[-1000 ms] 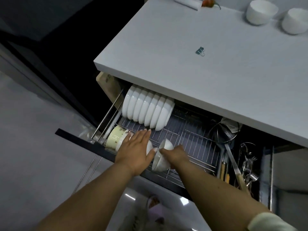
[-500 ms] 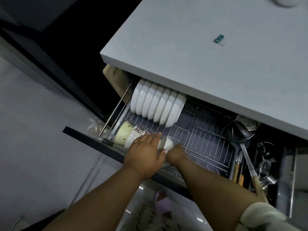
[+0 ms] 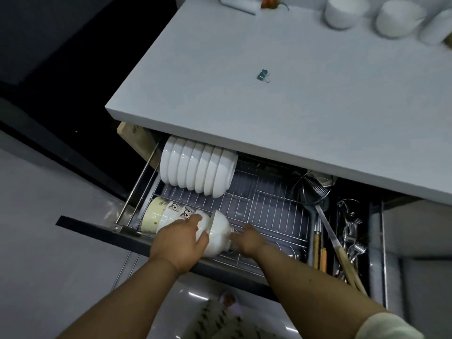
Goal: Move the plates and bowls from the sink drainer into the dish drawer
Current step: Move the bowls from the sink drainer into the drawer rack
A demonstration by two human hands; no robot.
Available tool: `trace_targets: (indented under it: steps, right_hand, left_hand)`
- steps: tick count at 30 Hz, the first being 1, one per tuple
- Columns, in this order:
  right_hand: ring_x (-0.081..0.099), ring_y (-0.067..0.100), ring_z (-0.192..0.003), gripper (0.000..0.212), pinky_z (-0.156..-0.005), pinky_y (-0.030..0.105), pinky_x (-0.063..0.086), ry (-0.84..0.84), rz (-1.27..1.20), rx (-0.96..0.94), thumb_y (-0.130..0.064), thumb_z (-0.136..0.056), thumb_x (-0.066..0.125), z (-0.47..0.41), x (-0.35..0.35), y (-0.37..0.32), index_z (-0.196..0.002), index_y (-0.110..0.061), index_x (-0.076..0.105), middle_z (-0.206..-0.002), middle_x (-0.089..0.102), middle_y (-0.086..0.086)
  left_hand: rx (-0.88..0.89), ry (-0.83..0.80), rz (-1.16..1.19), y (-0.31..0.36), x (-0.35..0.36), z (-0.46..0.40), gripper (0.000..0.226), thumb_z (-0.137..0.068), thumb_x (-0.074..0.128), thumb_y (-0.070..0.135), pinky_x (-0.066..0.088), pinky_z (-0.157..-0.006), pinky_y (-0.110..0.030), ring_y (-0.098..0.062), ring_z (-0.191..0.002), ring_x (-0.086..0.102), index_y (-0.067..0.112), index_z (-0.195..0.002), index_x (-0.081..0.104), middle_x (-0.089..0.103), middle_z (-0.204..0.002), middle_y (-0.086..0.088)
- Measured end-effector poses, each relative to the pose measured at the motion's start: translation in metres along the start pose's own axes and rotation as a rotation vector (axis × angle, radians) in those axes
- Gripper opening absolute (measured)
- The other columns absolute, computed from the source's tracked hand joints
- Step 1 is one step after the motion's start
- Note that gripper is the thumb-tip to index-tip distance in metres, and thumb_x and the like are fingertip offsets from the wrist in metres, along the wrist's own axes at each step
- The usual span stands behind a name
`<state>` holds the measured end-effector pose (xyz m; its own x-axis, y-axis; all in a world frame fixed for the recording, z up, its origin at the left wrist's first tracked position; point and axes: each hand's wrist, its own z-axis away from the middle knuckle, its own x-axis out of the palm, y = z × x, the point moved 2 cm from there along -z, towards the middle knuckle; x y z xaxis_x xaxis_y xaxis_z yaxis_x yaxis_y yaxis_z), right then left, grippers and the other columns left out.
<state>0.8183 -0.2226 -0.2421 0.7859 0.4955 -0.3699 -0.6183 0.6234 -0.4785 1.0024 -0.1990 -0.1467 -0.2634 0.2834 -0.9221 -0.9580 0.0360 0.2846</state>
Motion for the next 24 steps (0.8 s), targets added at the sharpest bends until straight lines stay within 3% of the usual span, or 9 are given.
trace_targets:
  steps: [4, 6, 8, 10, 14, 18, 20, 24]
  right_hand:
    - [0.059, 0.024, -0.08, 0.059, -0.063, 0.024, 0.046, 0.051, -0.082, 0.05, -0.037, -0.087, 0.059, 0.019, -0.037, 0.025, -0.13, -0.003, 0.04, -0.094, 0.058, 0.01]
    - [0.056, 0.025, -0.081, 0.048, -0.07, 0.031, 0.048, 0.093, -0.114, 0.079, -0.035, -0.086, 0.059, 0.03, -0.058, 0.038, -0.123, -0.006, 0.048, -0.094, 0.057, 0.01]
    - [0.056, 0.025, -0.081, 0.023, -0.08, 0.036, 0.051, 0.124, -0.093, 0.119, -0.029, -0.089, 0.055, 0.044, -0.079, 0.053, -0.102, -0.011, 0.053, -0.094, 0.058, 0.011]
    - [0.055, 0.026, -0.079, 0.016, -0.079, 0.037, 0.052, 0.114, -0.095, 0.138, -0.027, -0.092, 0.05, 0.06, -0.097, 0.066, -0.093, -0.012, 0.05, -0.092, 0.058, 0.012]
    - [0.053, 0.018, -0.059, 0.025, -0.061, 0.03, 0.047, 0.173, -0.19, 0.153, -0.03, -0.092, 0.052, 0.088, -0.129, 0.092, -0.071, -0.018, 0.049, -0.068, 0.055, 0.003]
    - [0.056, 0.022, -0.061, 0.023, -0.067, 0.036, 0.052, 0.274, -0.312, 0.124, -0.033, -0.09, 0.056, 0.116, -0.159, 0.124, -0.073, -0.018, 0.051, -0.065, 0.056, 0.003]
    - [0.054, 0.021, -0.054, 0.023, -0.057, 0.033, 0.05, 0.334, -0.416, 0.117, -0.031, -0.091, 0.057, 0.134, -0.174, 0.139, -0.074, -0.016, 0.052, -0.062, 0.055, 0.004]
    - [0.054, 0.02, -0.052, 0.028, -0.058, 0.033, 0.048, 0.47, -0.495, 0.078, -0.027, -0.095, 0.053, 0.162, -0.207, 0.168, -0.071, -0.014, 0.052, -0.061, 0.057, 0.006]
  left_hand:
    - [-0.025, -0.015, 0.017, 0.001, -0.002, -0.001, 0.044, -0.094, 0.038, 0.049, 0.048, -0.081, -0.028, -0.015, -0.102, 0.062, 0.03, -0.133, 0.045, 0.067, -0.112, 0.011]
    - [-0.039, -0.05, 0.011, 0.001, 0.001, -0.004, 0.045, -0.093, 0.037, 0.05, 0.048, -0.077, -0.029, -0.016, -0.096, 0.063, 0.032, -0.134, 0.044, 0.07, -0.101, 0.012]
    - [-0.07, -0.125, 0.015, -0.001, 0.005, -0.007, 0.047, -0.093, 0.038, 0.051, 0.048, -0.075, -0.029, -0.016, -0.09, 0.063, 0.034, -0.137, 0.041, 0.071, -0.087, 0.012]
    - [-0.096, -0.205, 0.016, -0.002, 0.006, -0.009, 0.049, -0.091, 0.039, 0.053, 0.048, -0.08, -0.03, -0.016, -0.096, 0.062, 0.035, -0.137, 0.041, 0.071, -0.095, 0.009]
    - [-0.139, -0.269, 0.085, 0.012, 0.006, -0.018, 0.049, -0.091, 0.045, 0.054, 0.045, -0.086, -0.031, -0.02, -0.106, 0.062, 0.027, -0.131, 0.052, 0.07, -0.111, 0.0]
    - [0.034, -0.268, 0.145, 0.086, 0.004, -0.036, 0.046, -0.092, 0.045, 0.053, 0.047, -0.086, -0.031, -0.022, -0.102, 0.063, 0.024, -0.126, 0.054, 0.069, -0.11, -0.003]
    - [0.136, -0.274, 0.152, 0.138, 0.0, -0.045, 0.044, -0.094, 0.045, 0.05, 0.047, -0.089, -0.031, -0.023, -0.105, 0.063, 0.022, -0.129, 0.051, 0.067, -0.115, -0.005]
    - [0.287, -0.304, 0.231, 0.238, -0.001, -0.052, 0.033, -0.092, 0.049, 0.046, 0.054, -0.081, -0.035, -0.019, -0.084, 0.067, 0.027, -0.118, 0.055, 0.071, -0.091, 0.002]
